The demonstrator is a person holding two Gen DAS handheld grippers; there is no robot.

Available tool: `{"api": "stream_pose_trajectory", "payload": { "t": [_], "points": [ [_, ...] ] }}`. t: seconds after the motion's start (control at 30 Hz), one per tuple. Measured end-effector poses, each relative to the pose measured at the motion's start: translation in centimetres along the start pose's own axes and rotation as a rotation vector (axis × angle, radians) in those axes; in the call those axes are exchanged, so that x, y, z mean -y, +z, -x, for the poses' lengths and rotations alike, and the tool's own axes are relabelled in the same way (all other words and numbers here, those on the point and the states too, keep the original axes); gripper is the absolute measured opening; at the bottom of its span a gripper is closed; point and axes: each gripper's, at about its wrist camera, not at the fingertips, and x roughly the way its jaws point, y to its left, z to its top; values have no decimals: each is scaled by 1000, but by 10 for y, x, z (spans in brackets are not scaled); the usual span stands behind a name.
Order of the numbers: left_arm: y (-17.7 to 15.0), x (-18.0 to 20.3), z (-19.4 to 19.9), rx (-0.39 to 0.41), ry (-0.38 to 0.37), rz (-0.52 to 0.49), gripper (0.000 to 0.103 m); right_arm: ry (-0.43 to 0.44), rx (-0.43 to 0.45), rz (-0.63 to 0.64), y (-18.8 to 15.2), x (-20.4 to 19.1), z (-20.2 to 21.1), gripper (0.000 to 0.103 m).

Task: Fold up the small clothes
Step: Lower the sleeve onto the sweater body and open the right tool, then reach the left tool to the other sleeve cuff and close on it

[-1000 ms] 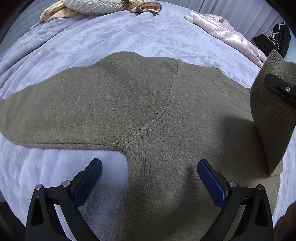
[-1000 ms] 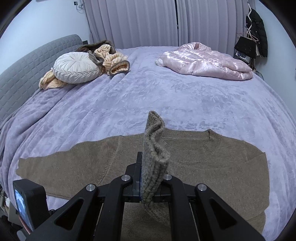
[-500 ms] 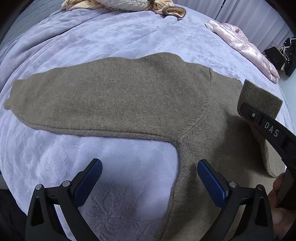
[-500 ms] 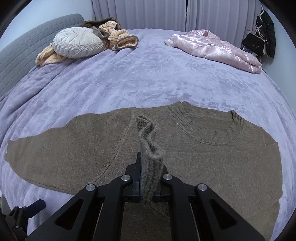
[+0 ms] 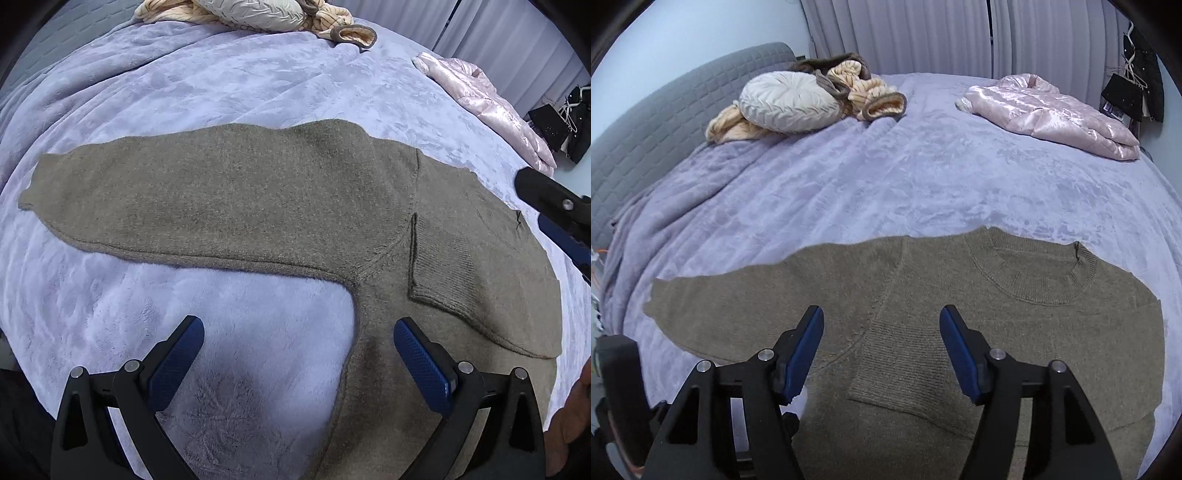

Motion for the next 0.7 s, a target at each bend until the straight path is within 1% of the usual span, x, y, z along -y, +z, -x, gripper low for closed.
{"api": "stream_pose_trajectory", "payload": {
  "t": [0.03, 0.07, 0.1, 0.13, 0.2, 0.3, 0.33, 0.4, 0.47, 0.53, 0.57, 0.63, 0.67, 0.7],
  "points": [
    [2, 6, 1, 3, -3, -15, 103, -10, 13, -16, 1, 9, 6, 71],
    [3, 13, 2, 6, -7, -30, 103, -42, 26, -38, 1, 25, 13, 75],
    [4, 24, 3, 7, -19, -51, 103, -77, 32, -50, 0, 39, 17, 76],
    [5, 35, 4, 7, -34, -74, 103, -133, 28, -60, -2, 57, 18, 76],
    [7, 64, 4, 14, -46, -137, 103, -246, -2, -100, -10, 94, 18, 76],
    [5, 109, -1, 26, -47, -240, 103, -340, -57, -214, -29, 148, 18, 76],
    [4, 128, -5, 24, -50, -280, 103, -353, -78, -253, -35, 164, 17, 76],
    [3, 153, -14, 18, -47, -323, 103, -376, -113, -298, -49, 188, 16, 76],
    [3, 171, -24, 7, -54, -348, 103, -398, -129, -309, -58, 201, 13, 76],
    [2, 184, -37, -19, -46, -363, 103, -393, -145, -326, -64, 209, 9, 76],
    [1, 185, -43, -29, -36, -368, 103, -388, -150, -327, -66, 212, 7, 76],
    [0, 180, -58, -53, 16, -361, 103, -387, -160, -304, -69, 210, 0, 76],
    [0, 174, -63, -66, 28, -349, 103, -392, -166, -289, -72, 206, -2, 76],
    [0, 168, -66, -74, 18, -333, 103, -402, -170, -265, -73, 201, -6, 77]
  ]
}}
